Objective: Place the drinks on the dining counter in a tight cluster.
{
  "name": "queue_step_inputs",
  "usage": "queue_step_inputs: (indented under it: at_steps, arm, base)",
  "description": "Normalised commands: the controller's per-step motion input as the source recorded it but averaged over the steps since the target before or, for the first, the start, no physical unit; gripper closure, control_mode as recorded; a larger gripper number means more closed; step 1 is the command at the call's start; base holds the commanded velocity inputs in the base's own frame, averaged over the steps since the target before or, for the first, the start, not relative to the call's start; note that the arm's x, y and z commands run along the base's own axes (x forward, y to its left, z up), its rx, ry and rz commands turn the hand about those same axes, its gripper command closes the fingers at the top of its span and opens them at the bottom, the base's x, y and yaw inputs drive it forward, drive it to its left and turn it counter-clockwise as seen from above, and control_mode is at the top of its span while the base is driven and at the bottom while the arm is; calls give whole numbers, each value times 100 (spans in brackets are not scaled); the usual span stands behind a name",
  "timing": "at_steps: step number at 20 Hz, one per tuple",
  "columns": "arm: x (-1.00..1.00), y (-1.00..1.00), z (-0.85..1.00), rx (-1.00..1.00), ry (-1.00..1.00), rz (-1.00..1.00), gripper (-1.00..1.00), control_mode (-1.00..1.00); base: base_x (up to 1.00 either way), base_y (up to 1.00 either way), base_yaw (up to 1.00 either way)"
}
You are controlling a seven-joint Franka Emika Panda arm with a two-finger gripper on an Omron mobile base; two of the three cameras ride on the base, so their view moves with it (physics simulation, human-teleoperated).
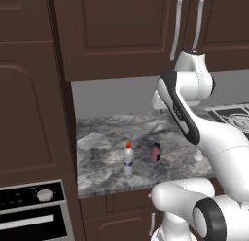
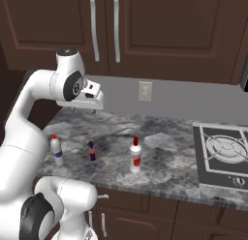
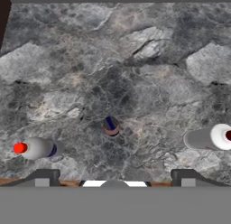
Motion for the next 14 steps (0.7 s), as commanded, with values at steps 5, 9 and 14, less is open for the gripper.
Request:
queue_step_inputs:
  at_steps: [5, 9, 14]
  arm:
    - [-44, -79, -10, 0, 0, -23, -100, -100]
    - [-34, -98, -14, 0, 3, -32, -100, -100]
    - [-26, -69, -17, 0, -1, -22, -100, -100]
  base:
    - [0, 0, 0]
    - [0, 0, 0]
    - [0, 0, 0]
